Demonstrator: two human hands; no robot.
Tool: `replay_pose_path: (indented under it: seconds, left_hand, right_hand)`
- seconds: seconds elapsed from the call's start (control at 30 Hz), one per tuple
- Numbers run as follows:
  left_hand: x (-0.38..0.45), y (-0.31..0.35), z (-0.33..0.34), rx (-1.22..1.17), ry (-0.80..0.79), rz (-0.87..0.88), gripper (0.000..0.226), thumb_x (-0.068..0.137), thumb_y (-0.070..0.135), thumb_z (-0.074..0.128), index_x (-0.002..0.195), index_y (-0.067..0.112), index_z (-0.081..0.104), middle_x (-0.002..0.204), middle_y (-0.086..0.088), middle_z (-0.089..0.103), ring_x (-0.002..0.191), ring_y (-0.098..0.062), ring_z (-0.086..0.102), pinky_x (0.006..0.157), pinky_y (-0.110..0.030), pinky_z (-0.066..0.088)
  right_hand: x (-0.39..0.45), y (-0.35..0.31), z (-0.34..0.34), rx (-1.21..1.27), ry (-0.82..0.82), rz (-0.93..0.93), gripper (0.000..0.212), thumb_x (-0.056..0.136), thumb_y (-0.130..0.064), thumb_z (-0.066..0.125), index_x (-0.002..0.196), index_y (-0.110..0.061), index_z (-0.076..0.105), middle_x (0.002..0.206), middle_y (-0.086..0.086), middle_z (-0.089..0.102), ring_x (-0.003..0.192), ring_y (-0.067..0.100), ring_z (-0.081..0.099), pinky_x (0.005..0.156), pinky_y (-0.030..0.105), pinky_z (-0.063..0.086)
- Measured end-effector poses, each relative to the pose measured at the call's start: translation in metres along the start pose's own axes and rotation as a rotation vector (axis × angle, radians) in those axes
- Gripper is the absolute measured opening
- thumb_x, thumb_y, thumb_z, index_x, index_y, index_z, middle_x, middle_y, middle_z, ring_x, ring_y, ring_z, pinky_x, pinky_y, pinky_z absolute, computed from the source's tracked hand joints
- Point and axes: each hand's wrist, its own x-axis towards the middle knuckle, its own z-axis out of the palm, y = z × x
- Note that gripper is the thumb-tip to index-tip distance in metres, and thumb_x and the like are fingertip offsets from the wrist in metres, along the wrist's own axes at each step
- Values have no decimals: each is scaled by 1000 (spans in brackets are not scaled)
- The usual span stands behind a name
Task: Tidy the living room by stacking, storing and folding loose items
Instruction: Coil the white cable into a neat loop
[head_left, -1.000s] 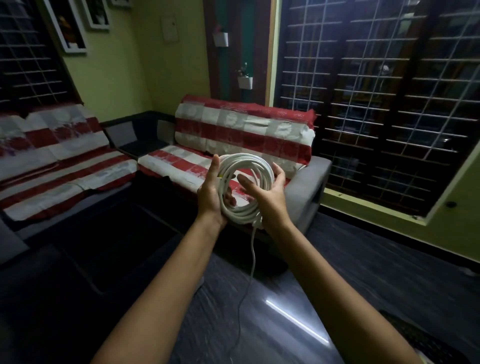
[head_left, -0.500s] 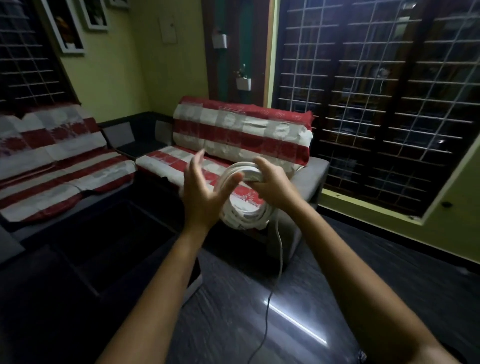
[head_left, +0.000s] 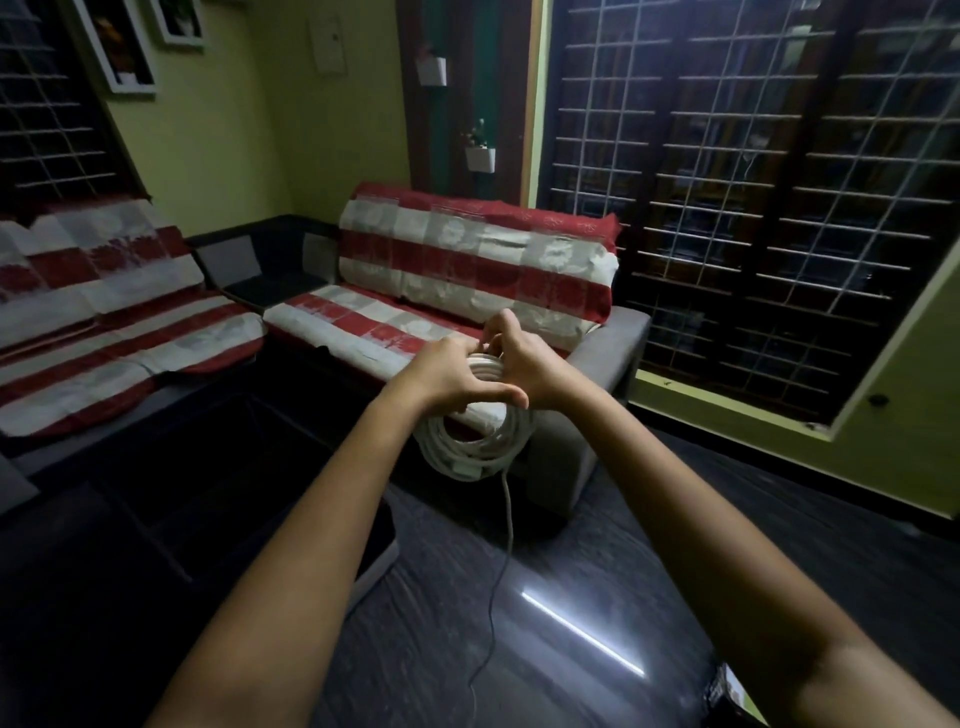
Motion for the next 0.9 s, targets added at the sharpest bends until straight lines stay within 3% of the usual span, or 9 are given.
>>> replay_pose_path:
  seconds: [0.1,0.2,0.33,0.47,0.57,0.63,0.73,0.8,0.9]
  left_hand:
    - [3,9,-13,214,-35,29,46,55,57,83,79,21,67,69,8,68,64,-5,64,55,-21,50]
    - [6,7,-27,320,-18,52,61,45,73,75,76,19,72,67,5,70,65,-10,65,64,-35,56]
    - [2,18,-42,214,166,194,45,57,60,80,78,21,71,72,7,70,66,-7,65,60,-23,51]
    - [-4,31,-55,-178,409,339,39,66,41,82,91,14,70,79,2,72,70,-12,70,65,-25,57]
    - [-6,38,-58,-403,557,393,31,73,31,81,93,10,70,80,3,73,73,-13,70,67,-26,55]
    - [-7,41,-53,-563,642,389,15,76,21,79,87,14,70,73,9,72,71,-8,69,67,-21,53]
    - [-6,42,-33,-790,800,290,10,79,18,76,76,22,67,63,13,67,64,-3,63,63,-18,50]
    - [-5,40,-17,-888,885,204,12,79,22,76,73,22,66,60,13,64,60,-4,60,60,-19,48]
    - [-7,37,4,-986,952,90,12,78,29,77,75,24,66,67,12,69,70,-4,66,68,-22,52]
  right_hand:
    - [-6,3,-9,259,-144,68,75,72,-16,82,124,-17,28,103,9,61,87,17,64,72,29,54]
    - [-15,20,-22,565,-324,132,92,72,0,79,138,-23,19,119,13,55,101,18,64,82,30,56]
    - [-23,37,-11,615,-479,124,91,73,1,77,140,-31,23,127,-4,54,117,12,57,91,25,51]
    - [-27,39,18,638,-373,100,67,77,-1,75,132,-20,43,116,3,63,93,2,65,78,17,51]
    - [-31,32,24,769,-212,98,63,66,-31,84,120,-25,52,104,-5,67,74,5,62,67,16,50]
    - [-32,21,24,923,-90,89,79,54,-50,85,121,-23,52,104,-5,65,87,8,62,70,17,50]
    - [-27,0,30,1209,-9,-78,107,57,-67,76,142,-16,35,140,9,49,128,23,48,101,33,46]
    - [-25,-17,34,1396,69,-177,106,64,-62,74,144,-7,31,144,14,45,134,27,43,112,45,34]
    - [-21,-36,36,1604,305,-6,97,62,-52,81,138,-6,41,129,9,60,124,26,54,103,47,43]
